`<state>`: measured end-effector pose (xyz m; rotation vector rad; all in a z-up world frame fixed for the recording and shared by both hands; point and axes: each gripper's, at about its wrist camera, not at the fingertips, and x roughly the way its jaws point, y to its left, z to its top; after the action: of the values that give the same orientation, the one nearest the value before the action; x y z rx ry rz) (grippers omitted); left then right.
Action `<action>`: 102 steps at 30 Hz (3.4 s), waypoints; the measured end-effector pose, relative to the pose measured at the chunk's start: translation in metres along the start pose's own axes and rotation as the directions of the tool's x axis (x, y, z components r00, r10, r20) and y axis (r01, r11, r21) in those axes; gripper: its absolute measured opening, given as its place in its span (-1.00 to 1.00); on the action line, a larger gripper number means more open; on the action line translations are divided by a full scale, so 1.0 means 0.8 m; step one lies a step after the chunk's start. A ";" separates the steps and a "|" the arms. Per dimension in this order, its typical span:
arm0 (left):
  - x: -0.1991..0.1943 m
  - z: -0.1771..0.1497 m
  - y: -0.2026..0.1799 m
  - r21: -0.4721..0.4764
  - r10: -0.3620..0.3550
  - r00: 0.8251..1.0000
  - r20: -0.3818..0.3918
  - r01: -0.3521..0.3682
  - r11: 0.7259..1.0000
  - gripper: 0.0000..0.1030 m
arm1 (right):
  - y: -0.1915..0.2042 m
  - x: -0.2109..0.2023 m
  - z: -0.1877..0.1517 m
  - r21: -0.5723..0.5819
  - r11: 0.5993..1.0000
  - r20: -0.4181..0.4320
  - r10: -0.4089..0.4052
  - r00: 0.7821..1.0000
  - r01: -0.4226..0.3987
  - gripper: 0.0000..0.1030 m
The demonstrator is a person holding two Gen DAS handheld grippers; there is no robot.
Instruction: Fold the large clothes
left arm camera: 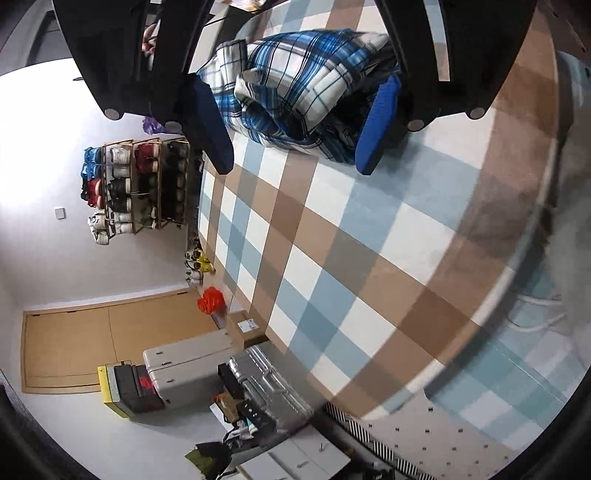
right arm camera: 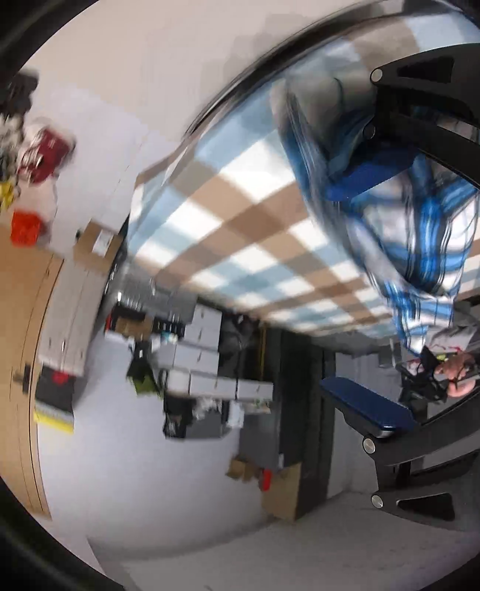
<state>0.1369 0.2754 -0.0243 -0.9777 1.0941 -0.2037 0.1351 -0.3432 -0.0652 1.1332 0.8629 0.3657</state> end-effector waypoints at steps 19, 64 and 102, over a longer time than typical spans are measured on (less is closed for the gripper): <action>0.132 -0.194 -0.134 0.654 0.305 0.946 -0.106 -0.165 0.739 0.24 | 0.061 0.105 -0.184 -0.711 0.624 -0.037 -0.494 0.869 0.324 1.00; 0.054 -0.133 -0.042 0.454 0.264 0.964 0.024 -0.246 0.856 0.24 | -0.046 0.021 -0.151 -0.501 0.765 0.055 -0.439 0.897 0.405 0.99; 0.065 -0.034 -0.008 0.331 0.218 0.961 0.171 -0.264 0.906 -0.94 | -0.020 0.050 -0.078 -0.477 0.804 0.043 -0.381 0.924 0.354 1.00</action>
<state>0.1417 0.2259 -0.0559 -0.5209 1.0050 -0.1245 0.1112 -0.2840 -0.1057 0.4794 0.9533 0.2647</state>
